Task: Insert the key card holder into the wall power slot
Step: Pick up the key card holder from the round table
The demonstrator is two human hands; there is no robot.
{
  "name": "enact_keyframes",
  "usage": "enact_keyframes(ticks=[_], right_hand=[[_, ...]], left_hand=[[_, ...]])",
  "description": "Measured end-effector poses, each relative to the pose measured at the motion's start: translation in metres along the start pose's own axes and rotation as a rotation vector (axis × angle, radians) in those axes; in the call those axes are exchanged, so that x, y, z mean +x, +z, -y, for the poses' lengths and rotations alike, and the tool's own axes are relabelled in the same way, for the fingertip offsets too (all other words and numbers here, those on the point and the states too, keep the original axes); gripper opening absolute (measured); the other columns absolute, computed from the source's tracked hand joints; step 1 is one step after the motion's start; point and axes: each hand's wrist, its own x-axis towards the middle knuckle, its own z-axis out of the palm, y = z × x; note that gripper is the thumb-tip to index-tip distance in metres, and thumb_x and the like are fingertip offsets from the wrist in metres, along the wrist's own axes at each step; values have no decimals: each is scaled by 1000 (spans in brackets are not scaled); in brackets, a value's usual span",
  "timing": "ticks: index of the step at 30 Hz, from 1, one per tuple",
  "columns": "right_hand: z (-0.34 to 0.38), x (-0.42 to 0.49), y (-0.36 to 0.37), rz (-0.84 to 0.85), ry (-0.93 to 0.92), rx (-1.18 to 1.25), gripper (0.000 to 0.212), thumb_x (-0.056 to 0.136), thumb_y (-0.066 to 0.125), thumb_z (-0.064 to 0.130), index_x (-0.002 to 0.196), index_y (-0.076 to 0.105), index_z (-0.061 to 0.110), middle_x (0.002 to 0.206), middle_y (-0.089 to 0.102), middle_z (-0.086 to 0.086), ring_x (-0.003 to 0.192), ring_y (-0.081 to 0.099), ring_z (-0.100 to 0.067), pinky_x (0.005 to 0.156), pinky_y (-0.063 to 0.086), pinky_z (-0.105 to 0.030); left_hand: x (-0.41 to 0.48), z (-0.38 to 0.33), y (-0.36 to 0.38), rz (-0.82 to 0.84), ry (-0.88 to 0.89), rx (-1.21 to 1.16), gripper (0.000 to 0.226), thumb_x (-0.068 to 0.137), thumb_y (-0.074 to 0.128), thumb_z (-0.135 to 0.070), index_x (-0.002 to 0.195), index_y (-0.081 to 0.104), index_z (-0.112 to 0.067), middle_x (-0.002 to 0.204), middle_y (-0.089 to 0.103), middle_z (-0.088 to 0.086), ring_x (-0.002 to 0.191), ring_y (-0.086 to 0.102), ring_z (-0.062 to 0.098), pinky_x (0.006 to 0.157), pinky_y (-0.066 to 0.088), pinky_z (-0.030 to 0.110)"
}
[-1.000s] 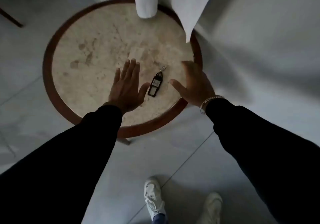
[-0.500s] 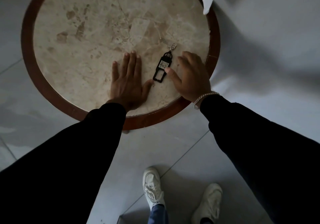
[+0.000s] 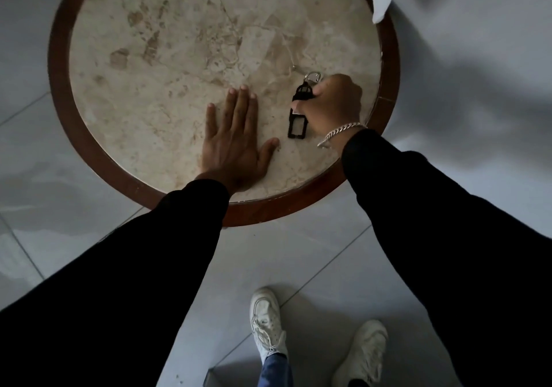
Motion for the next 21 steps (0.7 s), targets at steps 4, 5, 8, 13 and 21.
enact_keyframes(ticks=[4,5,8,13,21], right_hand=[[3,9,-9,76,157,135,32,60,88,25,85,74,9,78,73,-5,62,67,-10,44,42,-12],[3,10,-12,109,189,168,24,62,87,23,77,73,12,68,70,-3,50,62,-8,41,43,-14],[0,11,-18,184,275,320,14,70,82,17,73,70,9,56,63,-3,42,52,-11,43,44,-21],[2,6,-34,300,345,532,5,77,75,10,78,71,8,67,67,-7,46,56,-10,45,47,-21],[5,-16,-68,359,273,803,4,77,73,6,79,70,5,53,66,1,47,56,-8,48,50,-21]], left_hand=[[0,1,0,2,-3,-2,84,96,13,-64,158,5,-8,170,4,13,157,0,28,127,3,56],[0,1,-1,1,-2,-5,84,96,13,-64,158,5,-8,170,4,12,157,0,28,127,3,56],[0,0,-1,8,-4,-9,85,95,12,-65,159,4,-9,170,3,12,157,0,28,127,3,56],[0,0,-3,18,-12,-10,86,94,9,-66,159,2,-9,170,0,11,157,-3,27,127,2,56],[0,0,-3,16,-5,-17,85,95,12,-65,158,1,-10,170,-2,11,157,-4,27,127,-2,53]])
